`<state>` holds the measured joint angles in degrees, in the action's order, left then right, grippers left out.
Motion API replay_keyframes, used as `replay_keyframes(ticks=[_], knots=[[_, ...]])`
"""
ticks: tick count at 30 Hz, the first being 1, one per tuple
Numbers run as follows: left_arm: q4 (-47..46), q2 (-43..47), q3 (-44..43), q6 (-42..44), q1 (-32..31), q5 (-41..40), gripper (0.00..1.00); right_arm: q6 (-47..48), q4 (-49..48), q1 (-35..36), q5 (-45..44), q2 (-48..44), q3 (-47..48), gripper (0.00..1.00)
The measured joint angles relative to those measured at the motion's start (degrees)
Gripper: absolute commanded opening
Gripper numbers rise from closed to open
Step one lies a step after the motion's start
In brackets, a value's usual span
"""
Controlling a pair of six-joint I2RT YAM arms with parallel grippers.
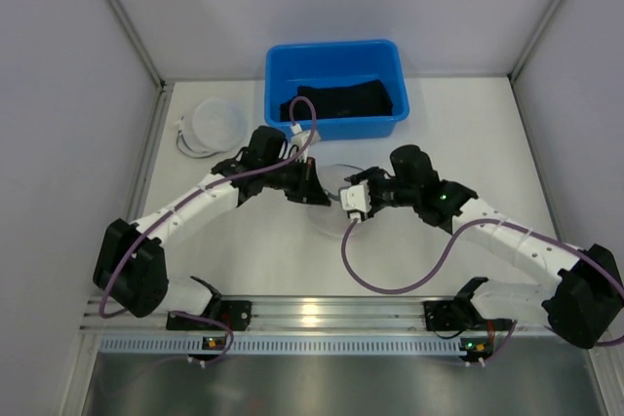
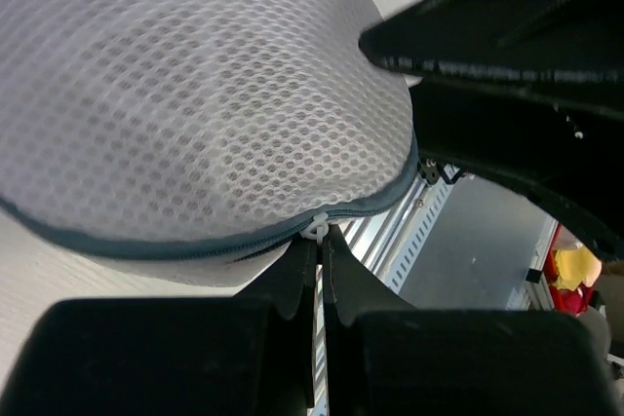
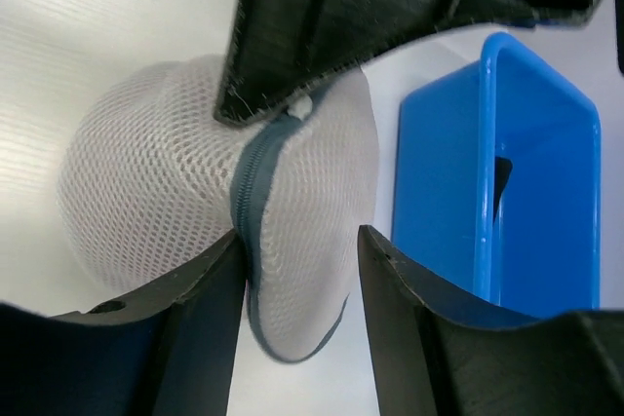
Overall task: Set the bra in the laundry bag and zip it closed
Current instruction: Zip the zipper on the laundry bag.
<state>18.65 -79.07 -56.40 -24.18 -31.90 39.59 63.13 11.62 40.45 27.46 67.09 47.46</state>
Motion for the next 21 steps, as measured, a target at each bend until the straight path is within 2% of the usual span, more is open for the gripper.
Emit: replay_keyframes(ticks=[5, 10, 13, 15, 18, 21], knots=[[-0.6, -1.7, -0.3, -1.6, -0.5, 0.0, 0.0, -1.2, 1.9, 4.0, -0.2, -0.3, 0.1, 0.45], [-0.7, -2.5, -1.4, -2.5, -1.7, -1.0, 0.0, -1.5, 1.9, 4.9, -0.5, 0.5, 0.2, 0.46], [-0.8, -2.5, -1.7, -2.8, -1.9, -1.5, 0.0, -1.0, 1.9, 4.9, -1.2, 0.9, 0.2, 0.38], [-0.8, -2.5, -1.7, -3.0, -1.9, -1.7, 0.0, -0.1, 2.1, 4.9, -1.9, 0.9, 0.2, 0.37], [-0.9, -2.0, -1.6, -3.1, -1.7, -1.8, 0.0, 1.5, 2.6, 4.3, -2.4, 0.8, 0.2, 0.39], [-1.2, 0.0, -0.2, -3.5, -1.2, -1.8, 0.0, 3.4, 3.2, 2.5, -2.5, 0.6, 0.2, 0.46]])
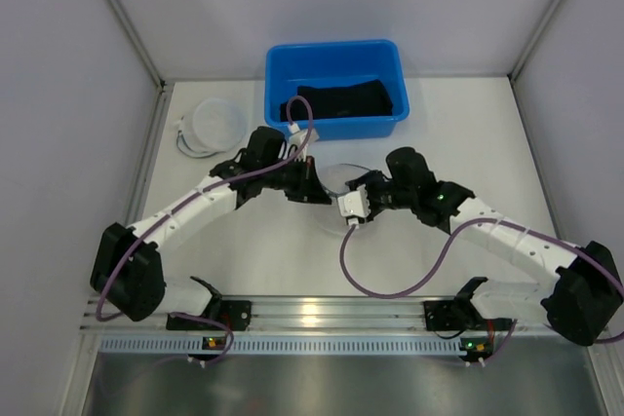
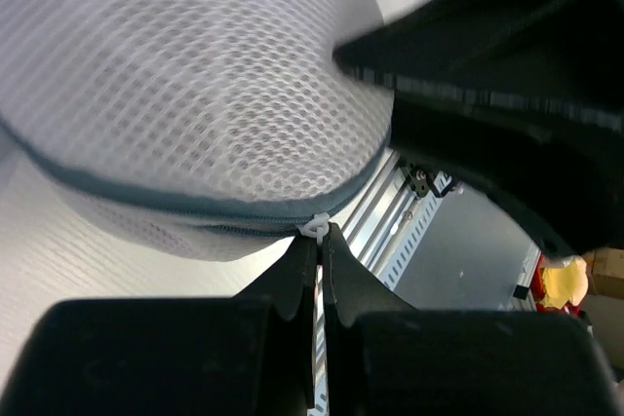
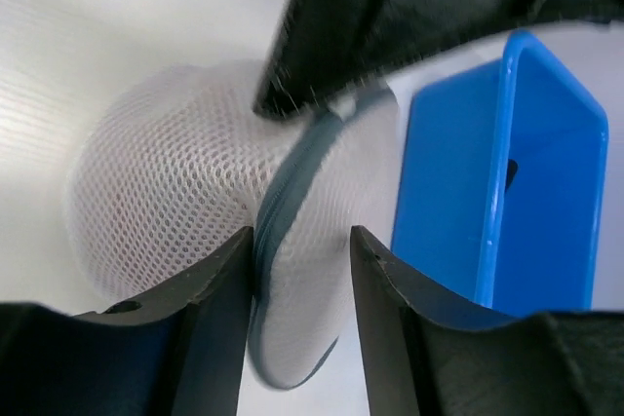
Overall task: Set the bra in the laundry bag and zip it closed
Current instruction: Zip the zipper on the laundry bag.
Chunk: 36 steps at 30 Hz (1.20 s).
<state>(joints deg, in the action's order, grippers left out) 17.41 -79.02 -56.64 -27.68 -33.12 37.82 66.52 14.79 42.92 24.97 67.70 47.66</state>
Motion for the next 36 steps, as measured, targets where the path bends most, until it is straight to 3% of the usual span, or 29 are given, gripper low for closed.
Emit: replay_keyframes(ticks=[8, 15, 18, 23, 28, 29, 36], knots=[[-0.7, 2.9, 3.2, -1.3, 0.1, 0.2, 0.0, 2.7, 3.8, -7.3, 0.0, -0.2, 1.3, 0.63], [-2.6, 1.6, 3.2, -2.1, -0.3, 0.6, 0.0, -0.3, 5.9, -1.3, 2.4, -3.0, 3.6, 0.62], [-3.3, 1.0, 3.2, -3.0, -0.8, 0.7, 0.0, -2.2, 5.4, 2.3, 2.5, -2.7, 3.6, 0.58], [-5.1, 0.9, 3.2, -4.7, -1.4, 0.7, 0.0, -5.6, 4.0, 4.1, 0.3, 2.3, 4.2, 0.41], [-5.4, 0.8, 3.2, -5.2, -1.5, 0.7, 0.0, -6.9, 1.4, 4.2, -2.6, 5.3, 4.2, 0.05], [-5.4, 0.7, 3.2, -5.2, -1.5, 0.6, 0.0, -7.1, 0.9, 4.2, -3.2, 5.3, 4.2, 0.01], [-5.4, 1.8, 4.8, -4.2, 0.3, 1.3, 0.0, -5.3, -2.1, 3.2, -3.8, 3.4, 1.8, 0.0]])
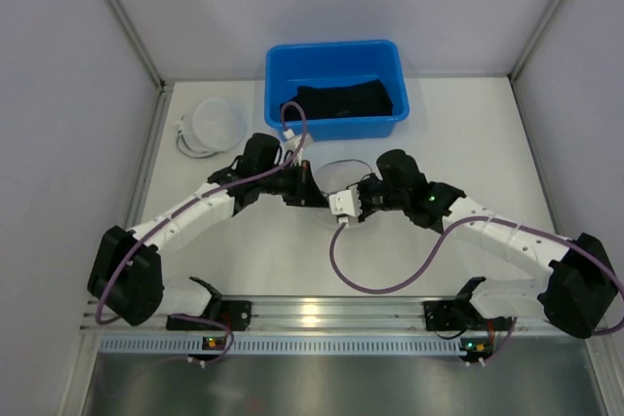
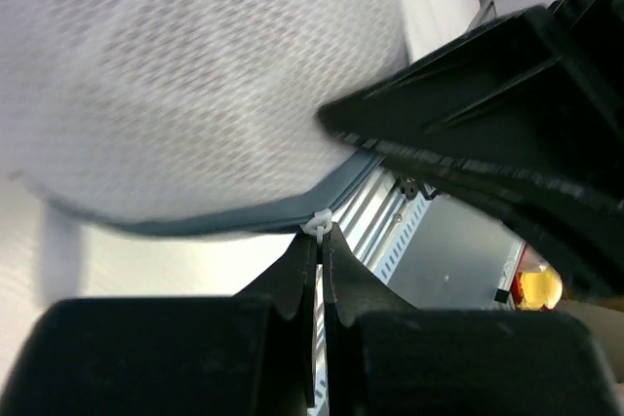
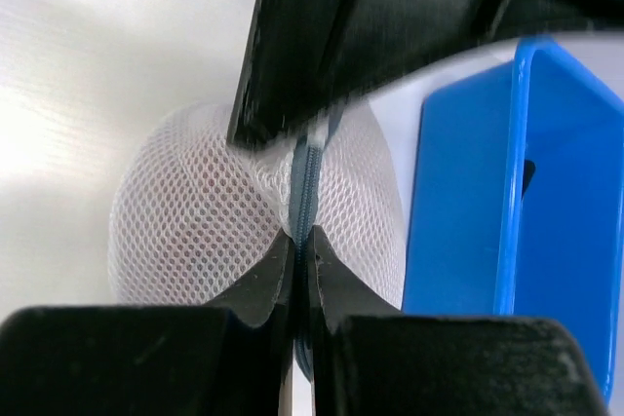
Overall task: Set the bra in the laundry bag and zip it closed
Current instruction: Zip the zipper on the laundry bag.
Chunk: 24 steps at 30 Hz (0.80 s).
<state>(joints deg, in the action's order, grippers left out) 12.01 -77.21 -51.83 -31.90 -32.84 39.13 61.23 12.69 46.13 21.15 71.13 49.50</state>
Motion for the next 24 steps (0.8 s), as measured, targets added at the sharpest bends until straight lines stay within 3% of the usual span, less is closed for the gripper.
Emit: replay_keyframes(ticks=[5, 6, 7, 9, 10, 17, 24], knots=[[0.1, 1.2, 2.2, 1.2, 4.1, 0.4, 0.0, 2.9, -0.9, -4.5, 3.0, -1.8, -2.2, 0.0], [0.1, 1.2, 2.2, 1.6, 4.5, 0.5, 0.0, 3.4, -1.0, -5.4, 3.7, -1.8, -2.2, 0.04], [0.0, 1.3, 2.2, 1.8, 4.8, 0.5, 0.0, 3.8, -1.0, -6.1, 4.3, -1.8, -2.2, 0.29], [0.1, 1.4, 2.2, 2.0, 5.0, 0.9, 0.0, 4.1, -0.8, -6.9, 4.5, -1.7, -2.1, 0.61], [0.2, 1.4, 2.2, 2.0, 5.0, 1.3, 0.0, 4.2, -0.3, -7.4, 4.4, -1.6, -2.0, 0.64], [1.6, 1.1, 0.6, 2.0, 3.2, 2.0, 0.0, 3.1, 3.3, -7.3, 5.0, -1.6, 1.4, 0.66], [1.0, -0.4, -2.3, 1.2, 0.0, 2.0, 0.0, -0.4, 4.3, -1.8, 5.4, -3.1, 2.7, 0.54]])
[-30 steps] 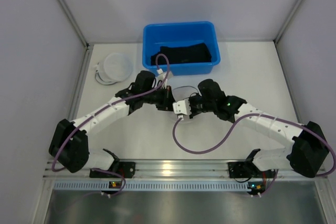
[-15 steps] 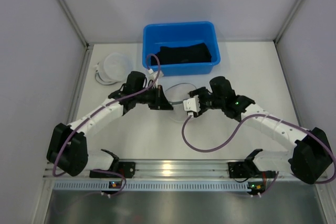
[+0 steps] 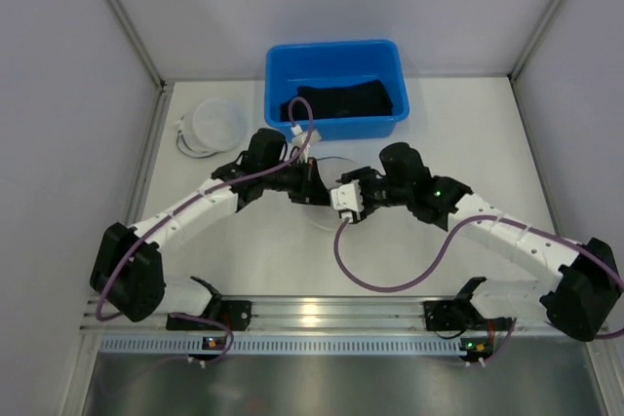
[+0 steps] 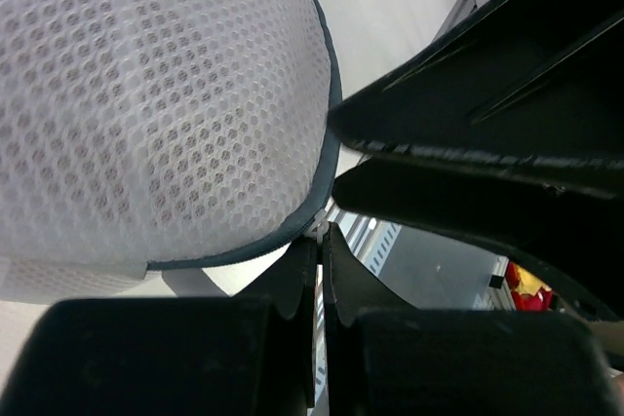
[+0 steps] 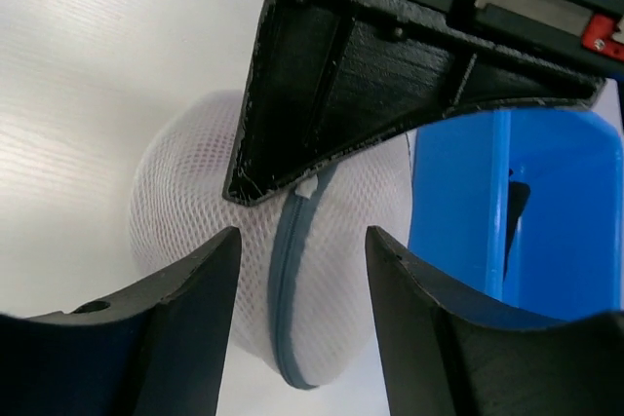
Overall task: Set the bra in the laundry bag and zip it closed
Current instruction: Zip the zipper on the laundry bag.
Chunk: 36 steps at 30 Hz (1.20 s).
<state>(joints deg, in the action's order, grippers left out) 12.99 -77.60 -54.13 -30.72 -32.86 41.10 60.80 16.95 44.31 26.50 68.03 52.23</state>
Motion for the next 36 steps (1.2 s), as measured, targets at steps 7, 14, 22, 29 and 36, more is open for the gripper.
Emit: replay_keyframes(ticks=[7, 14, 22, 29, 36], knots=[[-0.1, -1.1, -0.5, -0.9, -0.9, -0.1, 0.0, -2.9, -1.3, 1.1, -2.9, 5.5, 0.8, 0.13], [-1.9, 0.4, 2.6, -1.4, 1.0, -0.2, 0.0, -3.5, -3.0, 0.7, -4.8, 6.1, 0.7, 0.0], [-4.0, 2.7, 7.4, -1.2, 9.1, 3.3, 0.0, -2.2, -4.0, -2.6, -1.1, 2.9, -1.2, 0.0], [-5.7, 2.7, 7.4, -0.6, 9.6, 5.4, 0.0, -1.9, -4.1, -4.0, 1.5, 2.2, -1.2, 0.0], [-4.1, 2.3, 7.0, 1.2, 11.9, 7.9, 0.57, -3.5, -1.6, -5.8, -0.7, 0.3, -0.2, 0.0]])
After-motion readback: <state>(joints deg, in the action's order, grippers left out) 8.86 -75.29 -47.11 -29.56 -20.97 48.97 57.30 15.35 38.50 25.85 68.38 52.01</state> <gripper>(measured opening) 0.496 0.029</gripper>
